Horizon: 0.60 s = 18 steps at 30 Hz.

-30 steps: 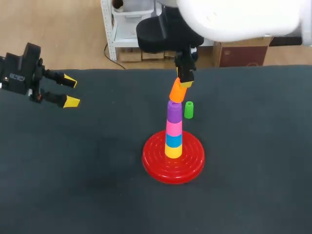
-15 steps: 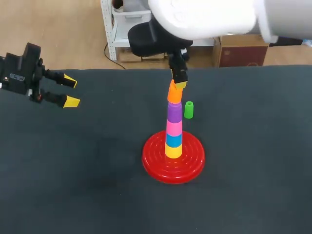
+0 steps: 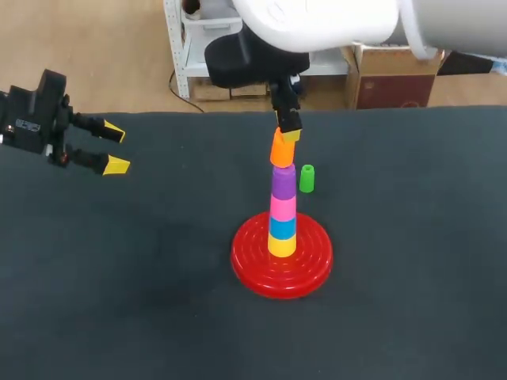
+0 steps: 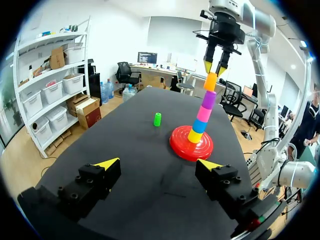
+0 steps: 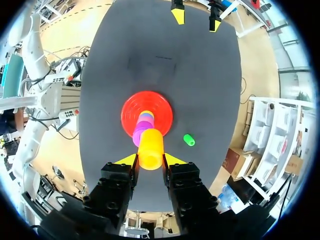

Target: Pick up and stack the cylinders on the red base in this order: pink,purple,orange,green

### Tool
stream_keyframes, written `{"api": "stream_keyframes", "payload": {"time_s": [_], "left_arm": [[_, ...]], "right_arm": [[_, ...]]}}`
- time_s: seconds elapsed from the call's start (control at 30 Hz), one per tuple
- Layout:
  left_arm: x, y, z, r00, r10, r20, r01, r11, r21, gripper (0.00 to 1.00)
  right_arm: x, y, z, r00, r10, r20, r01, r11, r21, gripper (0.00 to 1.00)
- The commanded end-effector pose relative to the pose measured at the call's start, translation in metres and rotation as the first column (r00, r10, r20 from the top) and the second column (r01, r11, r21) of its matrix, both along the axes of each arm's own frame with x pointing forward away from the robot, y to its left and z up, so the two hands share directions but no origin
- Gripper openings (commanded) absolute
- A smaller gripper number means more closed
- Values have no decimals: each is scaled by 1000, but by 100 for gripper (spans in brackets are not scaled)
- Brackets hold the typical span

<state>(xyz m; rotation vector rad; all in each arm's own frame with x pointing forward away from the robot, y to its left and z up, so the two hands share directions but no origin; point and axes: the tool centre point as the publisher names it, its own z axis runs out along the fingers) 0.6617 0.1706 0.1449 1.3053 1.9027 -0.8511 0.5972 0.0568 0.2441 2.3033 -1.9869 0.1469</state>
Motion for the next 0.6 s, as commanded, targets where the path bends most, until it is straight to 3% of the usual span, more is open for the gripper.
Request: {"api": "stream_keyframes", "payload": {"time_s": [0.03,0.6], "left_arm": [[1,1,-1,1000,-4,2,4,1000,-3,100],[1,1,-1,1000,-4,2,4,1000,-3,100]], "right_arm": [[-7,-3,6,1000,3,10,-3,1000,6,0],[-16,-9,0,1000,-8,-2,8,1000,-12,0]]}}
